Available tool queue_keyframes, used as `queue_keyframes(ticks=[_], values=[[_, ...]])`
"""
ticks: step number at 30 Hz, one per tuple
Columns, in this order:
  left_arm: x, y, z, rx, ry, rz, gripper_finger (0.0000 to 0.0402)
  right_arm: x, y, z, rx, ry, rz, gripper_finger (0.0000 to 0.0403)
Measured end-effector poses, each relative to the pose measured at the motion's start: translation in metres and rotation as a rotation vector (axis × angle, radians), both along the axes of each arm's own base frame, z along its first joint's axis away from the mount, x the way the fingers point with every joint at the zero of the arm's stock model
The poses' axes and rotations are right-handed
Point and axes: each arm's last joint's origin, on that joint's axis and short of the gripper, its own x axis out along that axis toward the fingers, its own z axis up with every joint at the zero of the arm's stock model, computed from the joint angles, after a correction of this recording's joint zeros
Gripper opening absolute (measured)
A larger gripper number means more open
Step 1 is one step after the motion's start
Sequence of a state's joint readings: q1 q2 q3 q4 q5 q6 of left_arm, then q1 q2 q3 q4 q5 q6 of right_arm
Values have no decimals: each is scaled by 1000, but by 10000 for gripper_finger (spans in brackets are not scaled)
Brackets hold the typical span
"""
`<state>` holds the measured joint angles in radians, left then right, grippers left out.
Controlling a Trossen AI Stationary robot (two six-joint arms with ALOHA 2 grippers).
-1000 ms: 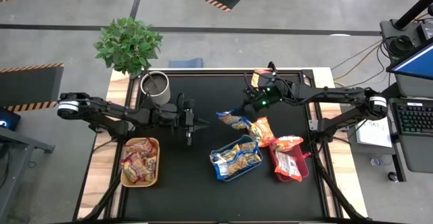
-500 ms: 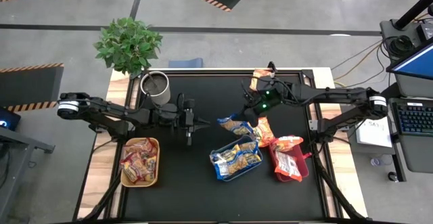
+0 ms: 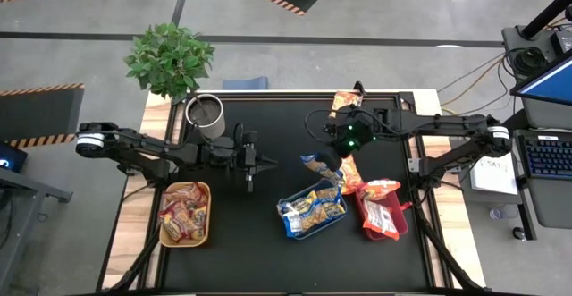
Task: Sort Maruchan noodles
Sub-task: Put the blue noodle pack into the blue bin
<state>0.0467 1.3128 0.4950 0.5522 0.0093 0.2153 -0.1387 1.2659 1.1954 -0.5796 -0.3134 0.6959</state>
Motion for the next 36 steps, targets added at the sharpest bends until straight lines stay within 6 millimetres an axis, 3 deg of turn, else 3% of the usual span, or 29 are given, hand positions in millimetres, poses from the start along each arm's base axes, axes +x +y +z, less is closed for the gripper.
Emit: queue_keyframes(ticks=[7, 17, 23, 36], values=[[0, 0, 0, -4, 0, 1, 40, -2, 22, -4, 84, 79, -5, 12], [0, 0, 0, -35, -1, 9, 40, -3, 52, -6, 67, 117, -35, 12], [0, 0, 0, -75, -1, 20, 40, -1, 59, 8, 24, 61, -38, 12], [0, 0, -2, -109, 16, 30, 40, 3, 103, 18, 54, -65, 53, 12]])
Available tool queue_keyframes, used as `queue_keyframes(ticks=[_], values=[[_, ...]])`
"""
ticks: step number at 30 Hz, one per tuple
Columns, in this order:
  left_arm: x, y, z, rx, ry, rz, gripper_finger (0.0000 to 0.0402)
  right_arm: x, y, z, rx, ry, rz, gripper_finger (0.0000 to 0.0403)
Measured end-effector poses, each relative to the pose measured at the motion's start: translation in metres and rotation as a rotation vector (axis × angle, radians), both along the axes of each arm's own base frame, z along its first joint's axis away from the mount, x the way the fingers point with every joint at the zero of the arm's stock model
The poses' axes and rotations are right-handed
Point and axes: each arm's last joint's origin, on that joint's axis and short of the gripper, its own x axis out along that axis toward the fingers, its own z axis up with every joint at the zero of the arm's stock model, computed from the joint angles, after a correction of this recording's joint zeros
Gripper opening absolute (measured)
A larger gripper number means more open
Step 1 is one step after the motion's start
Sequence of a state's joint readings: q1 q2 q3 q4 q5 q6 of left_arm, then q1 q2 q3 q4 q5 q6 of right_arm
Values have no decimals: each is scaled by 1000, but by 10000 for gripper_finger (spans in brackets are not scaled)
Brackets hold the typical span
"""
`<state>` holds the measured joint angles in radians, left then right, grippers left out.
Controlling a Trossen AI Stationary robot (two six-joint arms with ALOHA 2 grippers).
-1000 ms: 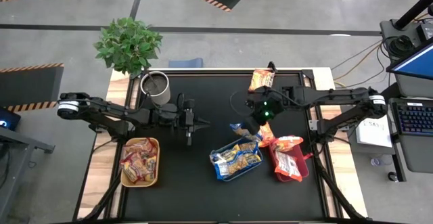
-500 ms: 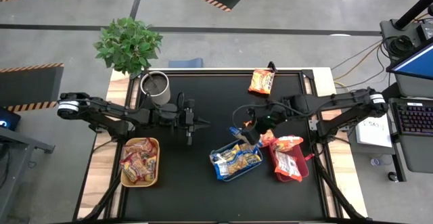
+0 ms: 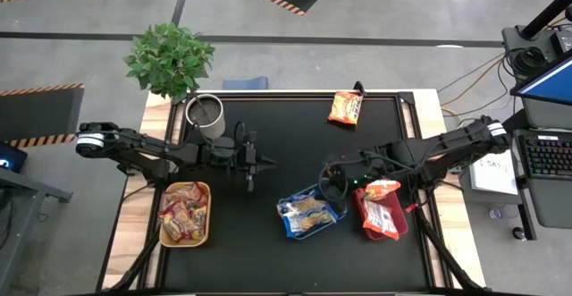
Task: Sort Maruchan noodles
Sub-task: Put the blue noodle pack into the blue bin
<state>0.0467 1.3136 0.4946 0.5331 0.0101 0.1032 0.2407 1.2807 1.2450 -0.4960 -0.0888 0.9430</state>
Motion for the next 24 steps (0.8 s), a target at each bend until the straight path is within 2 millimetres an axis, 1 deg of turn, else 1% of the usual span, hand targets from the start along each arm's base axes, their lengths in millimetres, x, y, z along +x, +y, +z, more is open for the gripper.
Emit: queue_keyframes(ticks=[3, 9, 13, 16, 24], values=[[0, 0, 0, -12, 4, 4, 40, 2, 2, -9, -38, 30, -24, 12], [0, 0, -2, -28, 21, 7, 40, 12, 2, -50, -100, 173, -32, 12], [0, -1, -5, -43, 35, 9, 40, 17, 4, -67, -114, 251, -8, 12], [0, -2, -5, -46, 38, 5, 40, 19, 4, -72, -132, 272, 7, 12], [1, -7, -9, -60, 54, -8, 40, 20, 3, -75, -206, 272, 5, 13]])
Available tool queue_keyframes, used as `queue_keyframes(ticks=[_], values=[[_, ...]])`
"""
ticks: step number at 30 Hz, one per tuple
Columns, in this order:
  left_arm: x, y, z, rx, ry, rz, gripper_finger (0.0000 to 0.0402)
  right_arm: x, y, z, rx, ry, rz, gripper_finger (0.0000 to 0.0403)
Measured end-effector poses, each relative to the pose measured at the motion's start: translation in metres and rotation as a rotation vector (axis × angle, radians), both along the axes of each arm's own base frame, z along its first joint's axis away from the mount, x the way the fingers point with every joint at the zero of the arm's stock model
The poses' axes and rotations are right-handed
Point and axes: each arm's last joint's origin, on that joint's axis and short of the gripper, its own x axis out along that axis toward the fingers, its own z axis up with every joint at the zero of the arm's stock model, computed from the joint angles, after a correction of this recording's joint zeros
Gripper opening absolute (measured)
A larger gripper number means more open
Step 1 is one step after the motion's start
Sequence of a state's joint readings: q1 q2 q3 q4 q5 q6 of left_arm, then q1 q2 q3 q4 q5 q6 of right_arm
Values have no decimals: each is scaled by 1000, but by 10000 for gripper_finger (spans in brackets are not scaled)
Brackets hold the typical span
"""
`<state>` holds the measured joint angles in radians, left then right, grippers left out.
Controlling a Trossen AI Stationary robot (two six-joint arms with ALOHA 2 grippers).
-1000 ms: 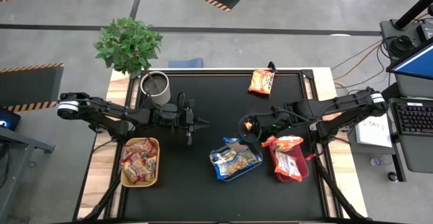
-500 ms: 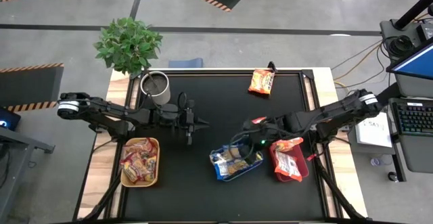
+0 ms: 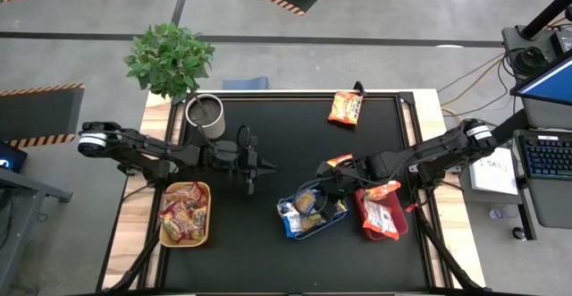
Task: Sort Maruchan noodles
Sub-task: Put the blue noodle pack into the blue bin
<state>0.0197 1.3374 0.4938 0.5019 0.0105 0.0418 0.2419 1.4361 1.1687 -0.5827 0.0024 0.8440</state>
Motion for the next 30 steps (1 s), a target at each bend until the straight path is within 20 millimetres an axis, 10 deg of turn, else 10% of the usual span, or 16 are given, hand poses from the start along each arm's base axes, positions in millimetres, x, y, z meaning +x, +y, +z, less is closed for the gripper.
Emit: queue_keyframes(ticks=[20, 30], values=[[1, -2, 0, -7, -11, -3, 40, -4, -8, -1, -86, 30, 108, 15], [2, -2, 2, -2, -30, -5, 40, -3, -14, -1, -104, 26, 97, 142]])
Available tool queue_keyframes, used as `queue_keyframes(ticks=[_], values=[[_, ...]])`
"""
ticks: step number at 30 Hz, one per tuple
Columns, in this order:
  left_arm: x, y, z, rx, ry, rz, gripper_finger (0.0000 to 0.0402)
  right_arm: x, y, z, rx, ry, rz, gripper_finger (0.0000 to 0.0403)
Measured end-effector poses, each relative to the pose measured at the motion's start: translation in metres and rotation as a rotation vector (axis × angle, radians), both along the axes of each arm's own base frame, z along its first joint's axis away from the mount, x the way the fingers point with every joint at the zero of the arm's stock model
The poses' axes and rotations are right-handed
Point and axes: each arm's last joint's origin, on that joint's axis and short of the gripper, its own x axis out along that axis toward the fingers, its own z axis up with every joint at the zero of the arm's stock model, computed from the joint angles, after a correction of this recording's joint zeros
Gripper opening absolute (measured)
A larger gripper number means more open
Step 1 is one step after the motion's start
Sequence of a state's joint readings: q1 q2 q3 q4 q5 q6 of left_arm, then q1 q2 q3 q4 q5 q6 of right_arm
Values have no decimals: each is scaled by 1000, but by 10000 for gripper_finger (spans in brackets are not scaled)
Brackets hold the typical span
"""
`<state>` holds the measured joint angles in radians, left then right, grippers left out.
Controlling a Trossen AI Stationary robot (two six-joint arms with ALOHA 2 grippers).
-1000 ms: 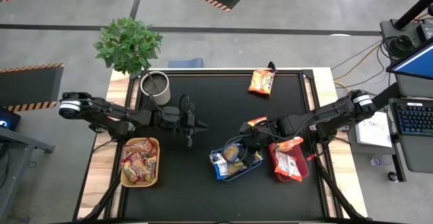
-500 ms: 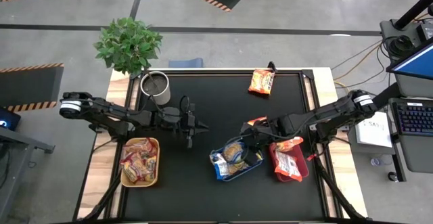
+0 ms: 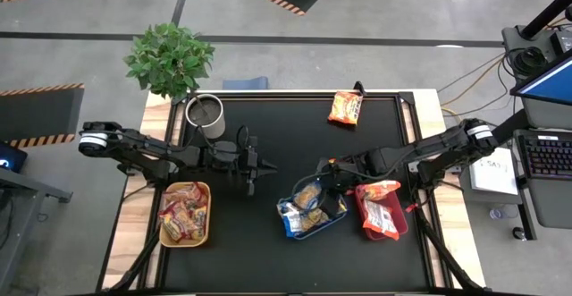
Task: Sort Maruchan noodles
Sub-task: Put the blue noodle pack into the blue bin
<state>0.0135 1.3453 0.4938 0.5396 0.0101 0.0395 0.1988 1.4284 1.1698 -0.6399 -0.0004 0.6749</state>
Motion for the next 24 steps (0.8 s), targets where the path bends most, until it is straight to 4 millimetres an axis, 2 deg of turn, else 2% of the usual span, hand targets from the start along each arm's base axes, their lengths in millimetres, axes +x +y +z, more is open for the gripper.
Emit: queue_keyframes(ticks=[3, 6, 10, 15, 19, 24], values=[[0, 0, 0, -5, -5, 2, 40, 1, -7, 0, -59, -11, 22, 181], [0, 0, 1, -22, -9, 7, 40, 3, -13, -2, -92, -10, 41, 199], [1, 0, 2, -30, -23, 10, 40, 6, -14, -16, -126, 37, 76, 188], [4, -3, 14, -26, -152, -3, 40, 10, -14, -31, -164, 80, 115, 159], [4, -5, 18, -21, -191, -13, 40, 12, -15, -32, -238, 55, 125, 154], [4, -5, 17, -29, -184, -14, 40, 14, -15, -28, -264, -62, 159, 170]])
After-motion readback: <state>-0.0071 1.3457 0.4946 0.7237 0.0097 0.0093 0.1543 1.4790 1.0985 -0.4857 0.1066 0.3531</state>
